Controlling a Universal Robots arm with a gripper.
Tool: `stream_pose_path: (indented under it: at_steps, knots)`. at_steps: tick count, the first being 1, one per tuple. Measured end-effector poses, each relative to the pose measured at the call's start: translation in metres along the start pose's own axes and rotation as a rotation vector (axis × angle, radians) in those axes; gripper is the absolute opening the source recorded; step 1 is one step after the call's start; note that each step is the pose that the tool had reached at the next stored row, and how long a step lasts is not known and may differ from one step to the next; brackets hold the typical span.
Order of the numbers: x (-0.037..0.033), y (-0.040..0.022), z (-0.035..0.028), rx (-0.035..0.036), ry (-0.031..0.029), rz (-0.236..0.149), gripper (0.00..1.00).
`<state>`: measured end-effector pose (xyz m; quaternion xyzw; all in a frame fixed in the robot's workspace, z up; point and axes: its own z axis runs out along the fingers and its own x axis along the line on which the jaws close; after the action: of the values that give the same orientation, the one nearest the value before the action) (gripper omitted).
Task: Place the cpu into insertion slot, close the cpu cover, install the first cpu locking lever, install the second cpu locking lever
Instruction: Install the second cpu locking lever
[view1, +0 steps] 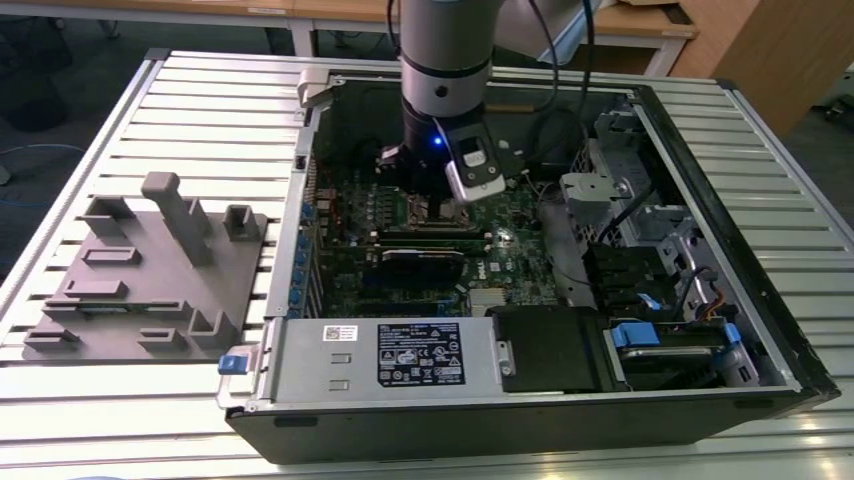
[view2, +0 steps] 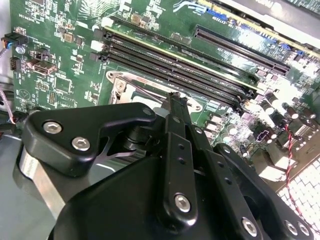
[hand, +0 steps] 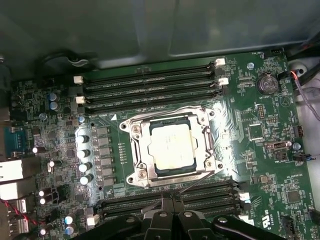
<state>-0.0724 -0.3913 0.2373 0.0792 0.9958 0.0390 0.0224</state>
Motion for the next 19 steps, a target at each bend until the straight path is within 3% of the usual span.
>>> stream_pose_path:
  at_steps: [19]
  knots:
    - [0.0043, -0.0012, 0.0102, 0.0003, 0.0001, 0.0, 0.11]
